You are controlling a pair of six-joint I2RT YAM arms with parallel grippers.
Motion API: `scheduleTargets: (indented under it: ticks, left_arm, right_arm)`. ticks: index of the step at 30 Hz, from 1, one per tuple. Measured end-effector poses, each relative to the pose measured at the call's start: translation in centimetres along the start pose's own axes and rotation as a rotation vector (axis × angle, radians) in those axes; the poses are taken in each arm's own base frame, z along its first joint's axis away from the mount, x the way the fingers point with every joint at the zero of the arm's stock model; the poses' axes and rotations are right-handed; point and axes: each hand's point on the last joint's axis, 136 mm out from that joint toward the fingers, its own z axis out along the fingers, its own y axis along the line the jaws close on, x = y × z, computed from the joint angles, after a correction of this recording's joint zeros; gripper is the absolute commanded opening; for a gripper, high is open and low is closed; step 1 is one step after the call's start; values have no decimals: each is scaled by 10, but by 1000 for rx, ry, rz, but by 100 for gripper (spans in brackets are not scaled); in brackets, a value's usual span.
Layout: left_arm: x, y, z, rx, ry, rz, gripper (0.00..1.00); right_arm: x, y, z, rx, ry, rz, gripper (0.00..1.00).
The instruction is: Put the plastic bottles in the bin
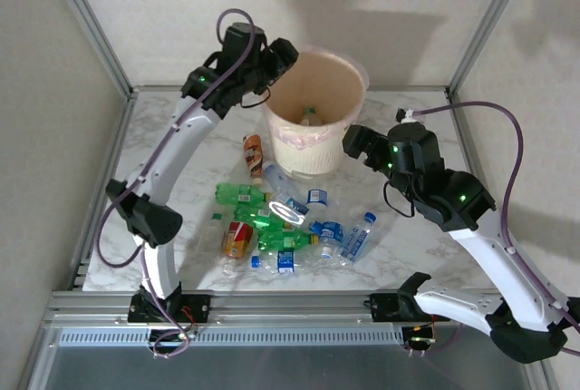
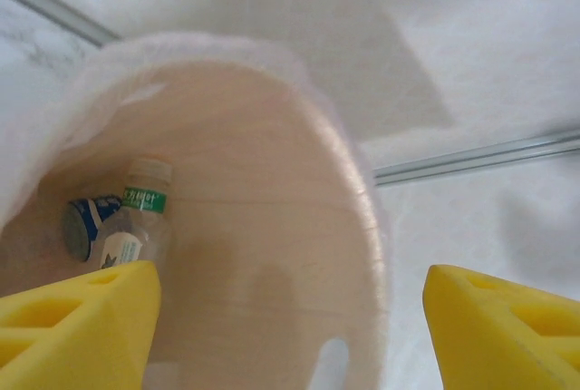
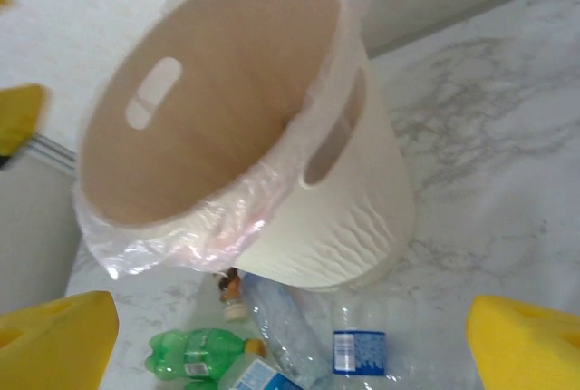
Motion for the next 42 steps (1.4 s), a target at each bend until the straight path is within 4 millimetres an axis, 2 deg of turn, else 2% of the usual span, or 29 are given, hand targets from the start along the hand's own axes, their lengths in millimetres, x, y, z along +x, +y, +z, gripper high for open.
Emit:
scheduleTargets:
  ticks: [3, 7, 9, 11, 16, 21, 28, 36, 42]
  left_arm:
    - [-19, -10, -46, 43, -82, 46, 81]
    - [-40, -5, -104, 70, -196, 84, 83]
    - [-48, 7, -121, 60, -237, 88, 83]
    - [-57, 26, -129, 27, -274, 83, 84]
    - [-63, 101, -122, -133, -300, 51, 84]
    - [-63, 148, -116, -239, -297, 22, 83]
    - [-49, 163, -112, -239, -254, 4, 82]
    - [-31, 180, -98, -255, -196, -2, 81]
    - [-25, 183, -94, -251, -175, -5, 81]
  right_arm:
    - [12, -16, 7, 60, 33, 20, 99]
    - [38, -45, 23, 156, 104, 47, 99]
    - [54, -59, 29, 202, 145, 59, 99]
    - [70, -70, 35, 231, 187, 71, 99]
    - [113, -101, 47, 314, 300, 96, 99]
    - [148, -129, 56, 378, 392, 134, 98]
    - [186, -146, 64, 406, 492, 175, 90]
    - [231, -159, 72, 436, 626, 210, 89]
    - [247, -159, 81, 447, 678, 209, 87]
